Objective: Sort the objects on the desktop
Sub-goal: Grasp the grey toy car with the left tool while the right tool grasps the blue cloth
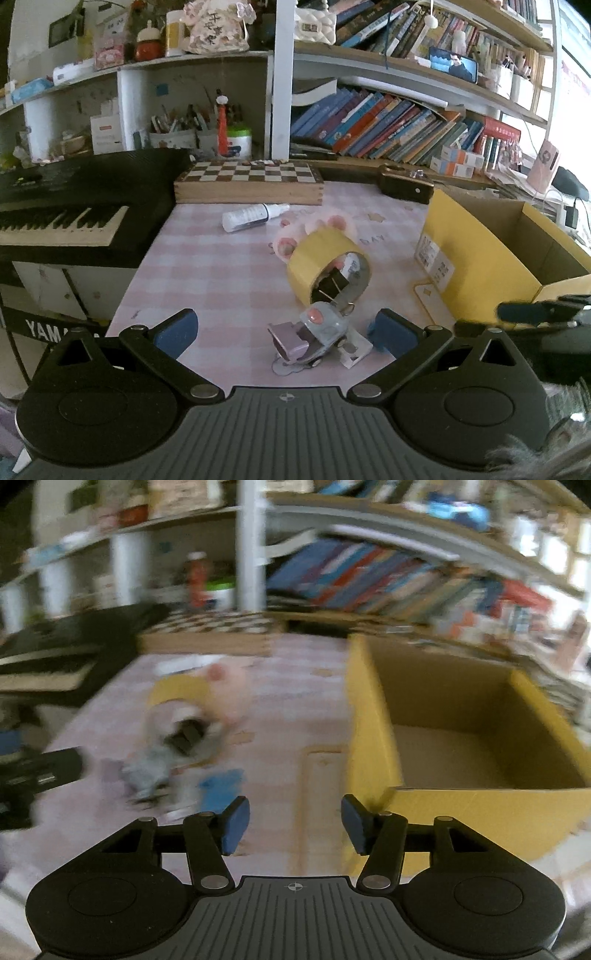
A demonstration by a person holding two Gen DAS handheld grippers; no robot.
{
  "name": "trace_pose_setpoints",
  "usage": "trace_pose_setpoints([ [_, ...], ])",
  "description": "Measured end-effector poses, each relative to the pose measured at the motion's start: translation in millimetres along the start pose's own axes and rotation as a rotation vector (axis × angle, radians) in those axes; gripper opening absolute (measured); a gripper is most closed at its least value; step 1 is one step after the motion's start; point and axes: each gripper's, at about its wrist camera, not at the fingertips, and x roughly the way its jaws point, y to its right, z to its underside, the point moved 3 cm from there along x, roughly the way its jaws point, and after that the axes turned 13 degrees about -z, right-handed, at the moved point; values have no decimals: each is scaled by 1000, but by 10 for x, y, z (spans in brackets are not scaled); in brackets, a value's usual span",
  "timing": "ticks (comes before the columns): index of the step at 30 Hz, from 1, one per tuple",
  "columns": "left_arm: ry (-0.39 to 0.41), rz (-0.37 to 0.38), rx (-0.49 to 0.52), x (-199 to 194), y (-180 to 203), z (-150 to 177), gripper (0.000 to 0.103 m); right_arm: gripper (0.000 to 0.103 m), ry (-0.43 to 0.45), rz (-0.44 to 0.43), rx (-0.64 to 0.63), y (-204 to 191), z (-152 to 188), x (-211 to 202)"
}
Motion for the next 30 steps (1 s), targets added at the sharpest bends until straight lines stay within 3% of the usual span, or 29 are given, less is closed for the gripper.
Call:
trace_pose_setpoints([
  [4,-17,20,17,148,54,-34,100,55,-53,-111,-77,-169,19,124],
  [9,-66,45,55,416,151,-71,90,55,-102,-108,-96,-189,5,343],
  [15,-165,99,173,845,357,-24,82,55,-146,-124,-95,-142,-16,570],
  [17,-203,116,200,981,391,-1,73,54,-155,-135,-94,-129,-25,613],
  [18,-218,126,204,1036,399,8,64,54,-158,-139,-93,-120,-37,644],
  [21,-220,152,166,1073,339,-20,57,54,-164,-150,-90,-88,-78,722],
  [30,-260,120,72,991,5,-46,56,49,-199,-187,-80,-47,-169,992],
])
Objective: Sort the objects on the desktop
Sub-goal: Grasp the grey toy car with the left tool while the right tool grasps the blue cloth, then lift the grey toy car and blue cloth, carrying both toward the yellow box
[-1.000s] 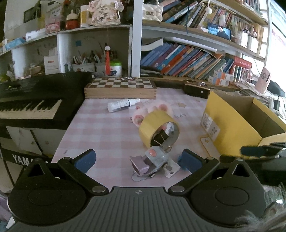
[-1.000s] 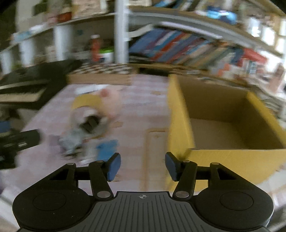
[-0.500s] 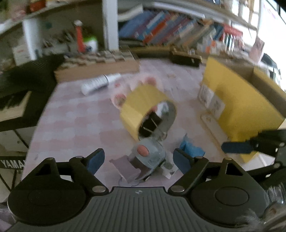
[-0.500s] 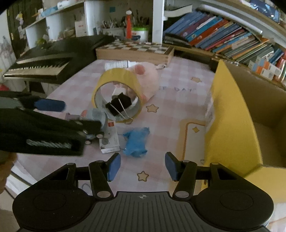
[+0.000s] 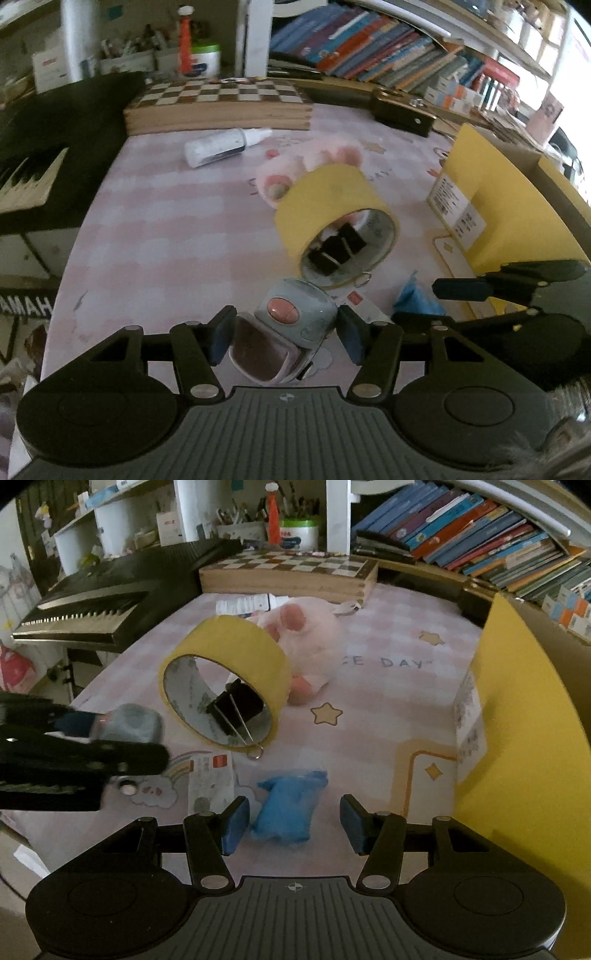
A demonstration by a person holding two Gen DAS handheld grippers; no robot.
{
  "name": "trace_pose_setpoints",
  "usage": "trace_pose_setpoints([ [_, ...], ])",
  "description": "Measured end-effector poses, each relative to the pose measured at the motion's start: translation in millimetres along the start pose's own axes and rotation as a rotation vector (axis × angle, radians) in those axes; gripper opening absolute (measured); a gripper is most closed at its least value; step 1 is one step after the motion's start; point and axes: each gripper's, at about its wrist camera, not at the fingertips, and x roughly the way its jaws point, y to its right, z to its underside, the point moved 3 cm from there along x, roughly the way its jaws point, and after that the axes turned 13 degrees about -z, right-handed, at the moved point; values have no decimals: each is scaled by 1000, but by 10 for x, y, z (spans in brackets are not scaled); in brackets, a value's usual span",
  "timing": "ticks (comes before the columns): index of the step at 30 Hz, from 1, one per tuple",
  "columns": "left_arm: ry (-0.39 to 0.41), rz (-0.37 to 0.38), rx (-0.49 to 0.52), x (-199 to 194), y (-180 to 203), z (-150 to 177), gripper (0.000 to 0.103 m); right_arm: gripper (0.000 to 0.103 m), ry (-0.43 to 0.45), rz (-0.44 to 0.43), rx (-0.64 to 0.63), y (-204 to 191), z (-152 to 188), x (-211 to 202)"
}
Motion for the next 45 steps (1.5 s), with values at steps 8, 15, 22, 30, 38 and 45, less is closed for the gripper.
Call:
trace_pose_setpoints([
  [8,-9,-1,-41,-50,-70,26,56,27,-5,-6,-16,3,-57,56],
  [15,53,28,-76,-347,-139,-56,56,27,79,-11,-17,-61,-176,-258],
  [22,132,73,-87,-720,-186,-70,56,27,158,1,-6,-214,-188,-678],
  [30,194,131,-82,-1079,-216,44,56,27,190,24,1,-464,-34,-908],
  [38,215,183,-90,-1376,-293,314,56,26,202,60,18,-716,211,-1154],
  [45,228,205,-76,-1631,-343,568,56,26,207,77,44,-932,464,-1324],
])
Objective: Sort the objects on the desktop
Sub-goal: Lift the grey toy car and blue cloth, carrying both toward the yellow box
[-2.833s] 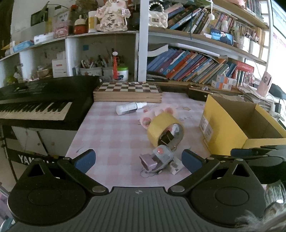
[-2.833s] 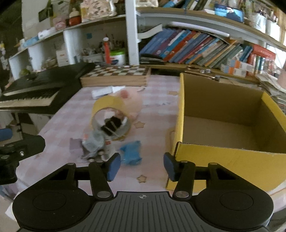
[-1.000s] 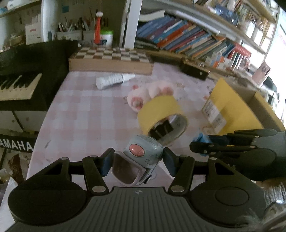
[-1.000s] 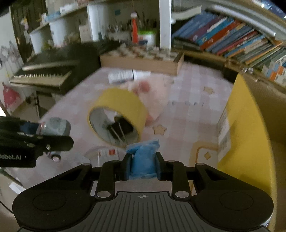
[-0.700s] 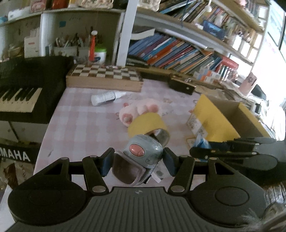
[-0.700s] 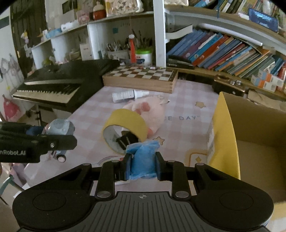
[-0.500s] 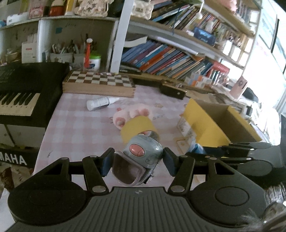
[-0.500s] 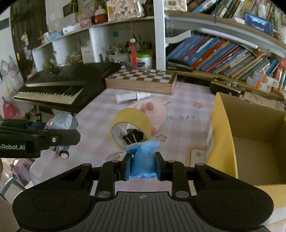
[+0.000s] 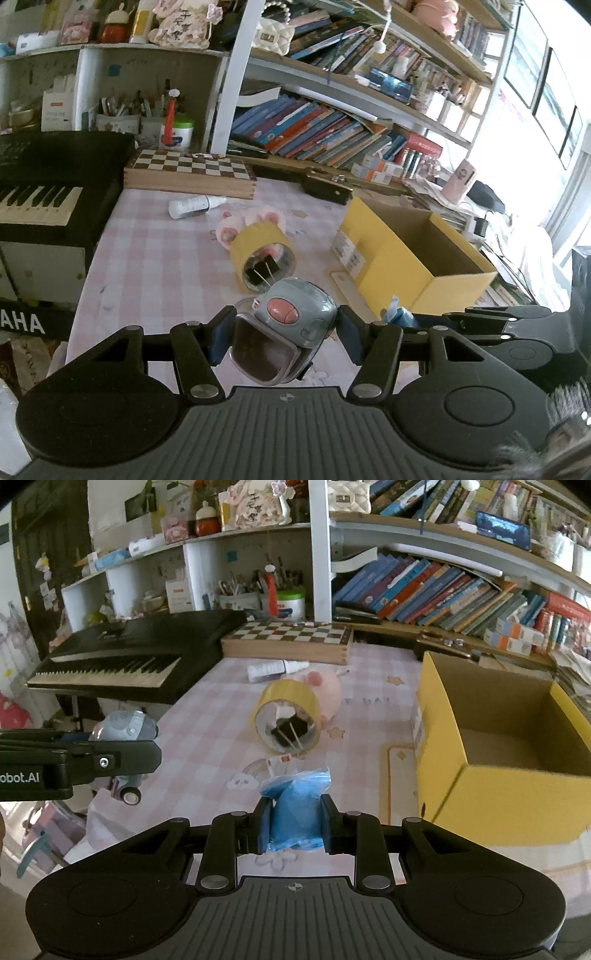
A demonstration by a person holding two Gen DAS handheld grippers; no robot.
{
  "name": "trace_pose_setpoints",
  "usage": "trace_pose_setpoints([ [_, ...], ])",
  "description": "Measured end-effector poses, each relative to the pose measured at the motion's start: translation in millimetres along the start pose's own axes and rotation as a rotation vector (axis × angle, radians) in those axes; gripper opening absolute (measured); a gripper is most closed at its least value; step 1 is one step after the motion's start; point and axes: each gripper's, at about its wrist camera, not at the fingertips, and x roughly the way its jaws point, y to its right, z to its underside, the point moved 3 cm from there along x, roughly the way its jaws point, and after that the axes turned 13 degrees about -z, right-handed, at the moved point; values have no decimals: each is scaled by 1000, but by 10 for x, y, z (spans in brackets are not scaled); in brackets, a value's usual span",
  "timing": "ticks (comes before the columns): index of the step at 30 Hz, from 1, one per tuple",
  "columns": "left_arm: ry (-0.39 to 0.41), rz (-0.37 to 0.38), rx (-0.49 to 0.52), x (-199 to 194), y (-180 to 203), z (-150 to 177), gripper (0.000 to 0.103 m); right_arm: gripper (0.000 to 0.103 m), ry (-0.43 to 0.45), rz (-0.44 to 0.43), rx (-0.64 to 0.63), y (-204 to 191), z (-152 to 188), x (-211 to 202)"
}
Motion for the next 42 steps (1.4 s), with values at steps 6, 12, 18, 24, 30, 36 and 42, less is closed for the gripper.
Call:
trace_pose_setpoints([
  [6,-2,21,18,-221,23,153,56,26,9,19,24,-127,191,-228],
  [12,-20,47,47,-391,94,330,56,26,6,44,74,-157,394,-431],
  [18,-37,85,79,-474,206,456,56,26,4,83,123,-133,607,-608],
  [24,-50,138,122,-499,382,526,56,26,5,129,173,-67,782,-778],
  [30,-56,174,155,-498,529,554,56,26,8,162,218,9,896,-905],
  [36,-64,217,188,-462,725,567,56,26,7,191,255,103,999,-1013],
  [42,-72,272,235,-401,993,560,56,26,17,234,305,274,1116,-1170],
])
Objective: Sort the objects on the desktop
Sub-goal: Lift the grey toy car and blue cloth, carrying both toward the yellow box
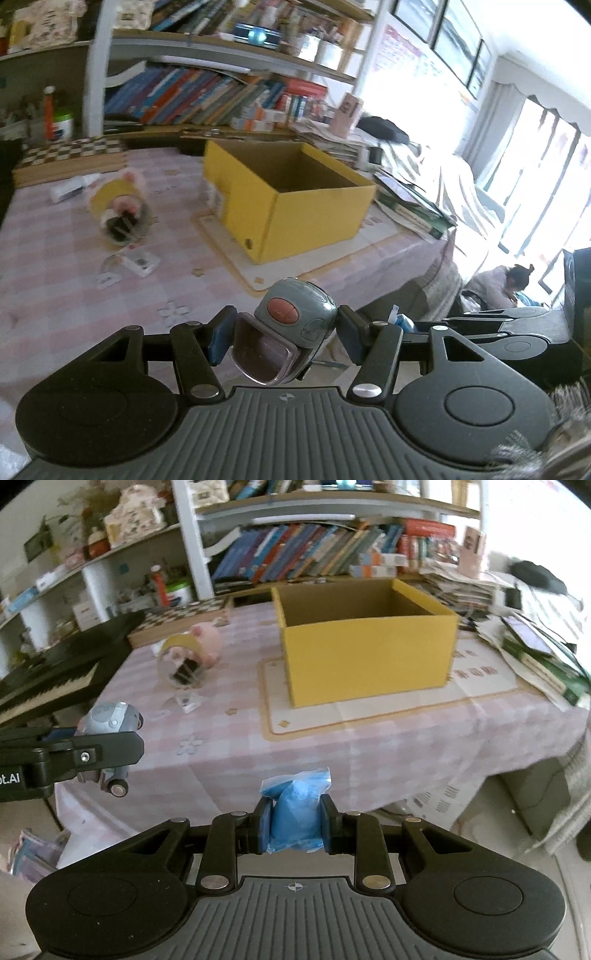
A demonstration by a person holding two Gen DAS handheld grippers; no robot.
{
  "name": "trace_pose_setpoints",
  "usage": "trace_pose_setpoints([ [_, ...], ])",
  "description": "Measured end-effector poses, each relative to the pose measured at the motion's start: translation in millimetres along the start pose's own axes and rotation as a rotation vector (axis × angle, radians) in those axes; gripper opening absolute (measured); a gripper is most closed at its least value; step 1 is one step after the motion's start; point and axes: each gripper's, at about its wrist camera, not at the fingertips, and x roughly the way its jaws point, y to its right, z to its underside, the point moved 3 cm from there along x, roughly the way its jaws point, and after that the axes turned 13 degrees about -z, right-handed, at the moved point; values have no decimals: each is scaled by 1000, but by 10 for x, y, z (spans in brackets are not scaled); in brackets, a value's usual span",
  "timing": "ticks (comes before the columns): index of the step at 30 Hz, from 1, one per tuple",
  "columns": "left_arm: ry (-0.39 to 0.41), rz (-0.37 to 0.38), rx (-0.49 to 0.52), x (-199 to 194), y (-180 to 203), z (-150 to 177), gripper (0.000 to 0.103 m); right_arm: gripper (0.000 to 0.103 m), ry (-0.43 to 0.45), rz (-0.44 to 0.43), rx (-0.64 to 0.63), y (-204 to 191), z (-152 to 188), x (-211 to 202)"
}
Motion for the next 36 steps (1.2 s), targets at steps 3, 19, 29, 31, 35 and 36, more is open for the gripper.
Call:
trace_pose_setpoints([
  [3,-4,23,22,71,127,-36,56,26,6,18,25,119,5,-45],
  [19,-5,49,83,334,498,-256,56,26,24,28,77,533,-109,-68],
  [29,-12,49,99,577,632,-422,56,26,3,13,75,765,-277,77],
  [31,-16,50,100,638,665,-458,56,26,-2,12,74,815,-316,103],
  [35,-19,50,98,757,727,-534,56,26,-13,8,68,920,-404,160],
  [36,-17,50,98,785,744,-559,56,26,-15,7,66,952,-432,173],
])
